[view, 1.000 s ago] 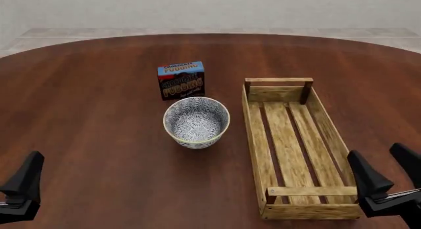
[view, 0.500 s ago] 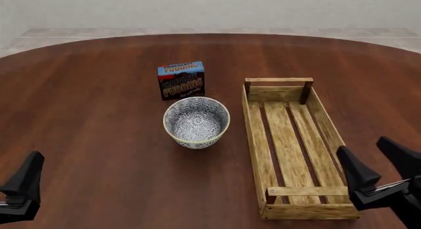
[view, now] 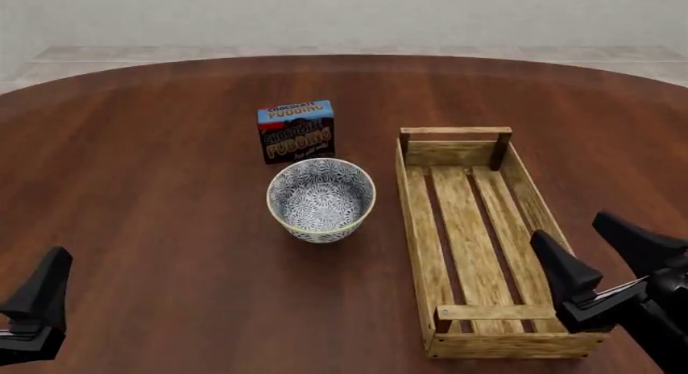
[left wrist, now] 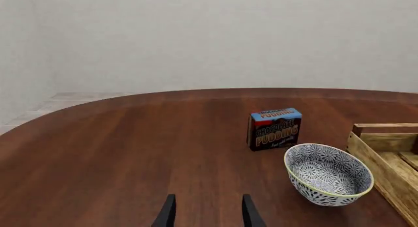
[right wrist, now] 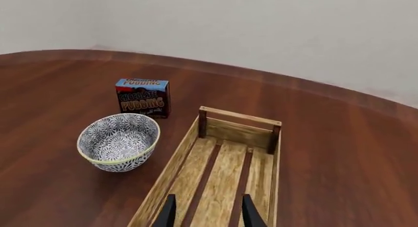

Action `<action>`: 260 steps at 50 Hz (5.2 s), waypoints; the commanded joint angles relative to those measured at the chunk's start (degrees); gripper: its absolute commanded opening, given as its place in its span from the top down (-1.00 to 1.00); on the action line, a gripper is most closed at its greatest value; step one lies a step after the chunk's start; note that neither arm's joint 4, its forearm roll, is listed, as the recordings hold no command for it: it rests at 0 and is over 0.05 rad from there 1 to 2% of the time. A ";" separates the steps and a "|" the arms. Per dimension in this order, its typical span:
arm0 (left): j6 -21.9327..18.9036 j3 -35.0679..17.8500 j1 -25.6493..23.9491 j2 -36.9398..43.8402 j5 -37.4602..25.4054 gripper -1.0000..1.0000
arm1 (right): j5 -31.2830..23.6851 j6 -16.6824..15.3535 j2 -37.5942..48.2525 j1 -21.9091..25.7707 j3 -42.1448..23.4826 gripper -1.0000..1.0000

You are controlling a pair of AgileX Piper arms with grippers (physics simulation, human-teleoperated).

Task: Pick up the bowl on the left and put it in the tray.

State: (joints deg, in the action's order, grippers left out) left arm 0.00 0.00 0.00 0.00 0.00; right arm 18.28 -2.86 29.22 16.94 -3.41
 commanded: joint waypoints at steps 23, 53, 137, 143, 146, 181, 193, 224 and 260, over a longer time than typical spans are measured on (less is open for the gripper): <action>0.00 0.00 0.00 0.00 0.00 -1.00 | -4.40 -1.11 5.42 5.51 -7.26 -1.00; 0.00 0.00 0.00 0.00 0.00 -1.00 | -11.32 -1.84 7.48 10.66 -14.32 -1.00; 0.00 0.00 0.00 0.00 0.00 -1.00 | -22.61 7.15 24.02 17.87 -36.13 -1.00; 0.00 0.00 0.00 0.00 0.00 -1.00 | -24.41 6.94 23.84 20.07 -37.90 -1.00; 0.00 0.00 0.00 0.00 0.00 -1.00 | -25.01 6.79 24.00 20.59 -38.55 -1.00; 0.00 0.00 0.00 0.00 0.00 -1.00 | -27.67 8.03 27.92 24.51 -42.52 -1.00; 0.00 0.00 0.00 0.00 0.00 -1.00 | -25.29 9.15 31.09 23.80 -42.14 -1.00; 0.00 0.00 0.00 0.00 0.00 -1.00 | -21.85 9.62 37.64 20.42 -45.87 -1.00; 0.00 0.00 0.00 0.00 0.00 -1.00 | -23.58 12.93 42.73 19.66 -52.29 -1.00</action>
State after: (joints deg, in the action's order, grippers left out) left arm 0.00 0.00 0.00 0.00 0.00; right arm -4.84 9.01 70.76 37.39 -53.75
